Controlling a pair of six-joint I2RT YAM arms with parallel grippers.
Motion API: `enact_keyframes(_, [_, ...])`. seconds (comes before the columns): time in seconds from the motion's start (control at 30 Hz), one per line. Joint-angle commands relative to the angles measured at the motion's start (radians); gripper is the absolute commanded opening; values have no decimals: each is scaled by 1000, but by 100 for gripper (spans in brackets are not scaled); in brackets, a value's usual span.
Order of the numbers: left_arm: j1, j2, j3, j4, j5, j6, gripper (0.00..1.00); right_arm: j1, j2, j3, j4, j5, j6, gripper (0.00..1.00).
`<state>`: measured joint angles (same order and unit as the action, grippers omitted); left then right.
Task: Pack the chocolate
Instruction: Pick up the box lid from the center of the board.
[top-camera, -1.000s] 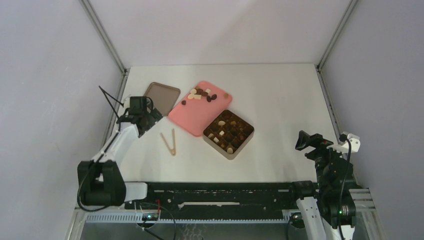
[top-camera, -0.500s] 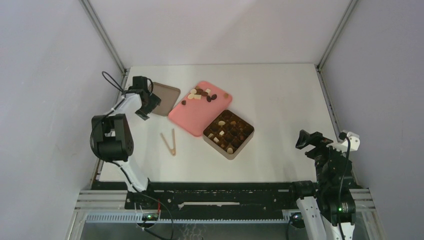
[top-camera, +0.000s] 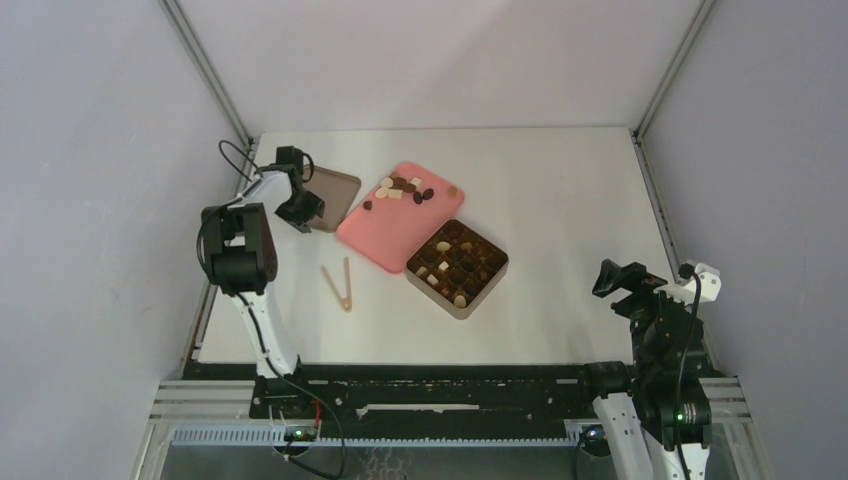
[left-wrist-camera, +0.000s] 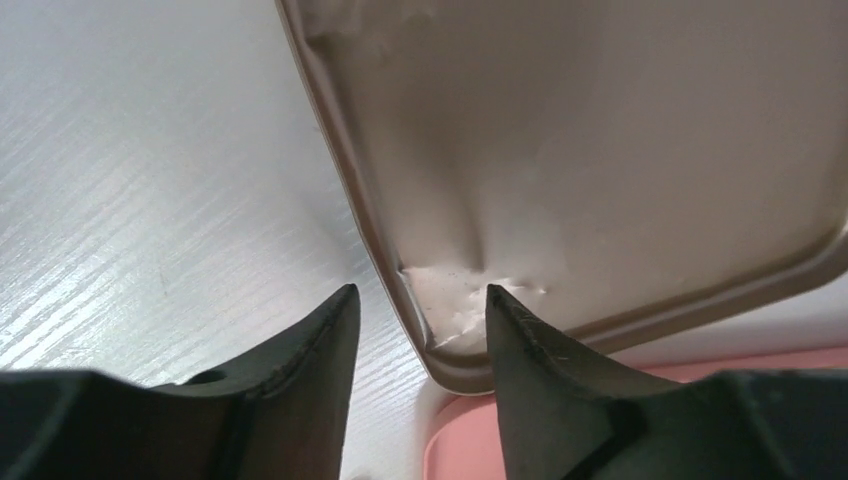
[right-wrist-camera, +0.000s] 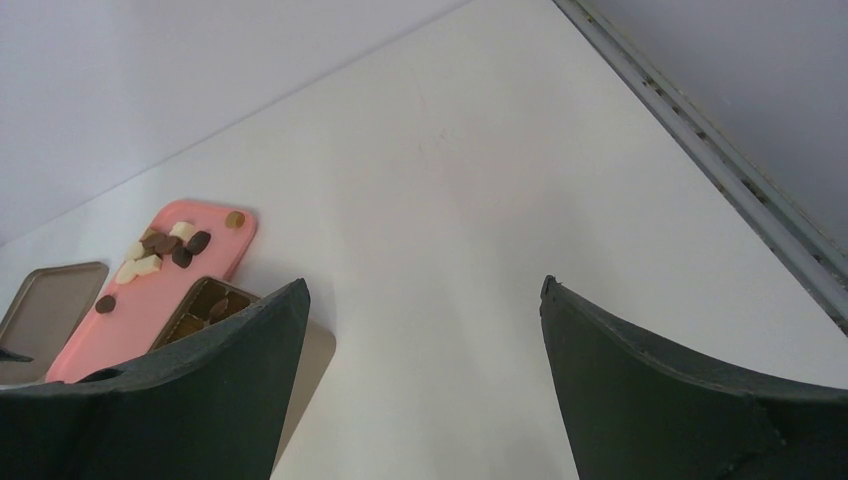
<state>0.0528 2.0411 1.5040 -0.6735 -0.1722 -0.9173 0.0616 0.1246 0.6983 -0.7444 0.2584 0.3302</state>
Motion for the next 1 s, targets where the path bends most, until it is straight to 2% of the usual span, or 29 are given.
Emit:
enact_keyframes(0.0, [3, 46, 102, -103, -22, 1, 51, 4, 14, -3, 30, 16, -2, 94])
enact_keyframes(0.3, [10, 60, 119, -146, -40, 35, 18, 4, 8, -3, 31, 15, -3, 94])
enact_keyframes(0.37, [16, 52, 99, -145, -36, 41, 3, 4, 2, -3, 31, 16, -4, 94])
enact_keyframes(0.4, [21, 45, 88, -141, -34, 43, 0, 4, 0, -3, 31, 16, -3, 94])
enact_keyframes(0.7, [123, -90, -55, -76, -7, 53, 0, 5, 1, -3, 34, 3, -6, 94])
enact_keyframes(0.97, [184, -192, -108, -26, 75, 73, 0, 4, 8, -3, 42, -19, -11, 94])
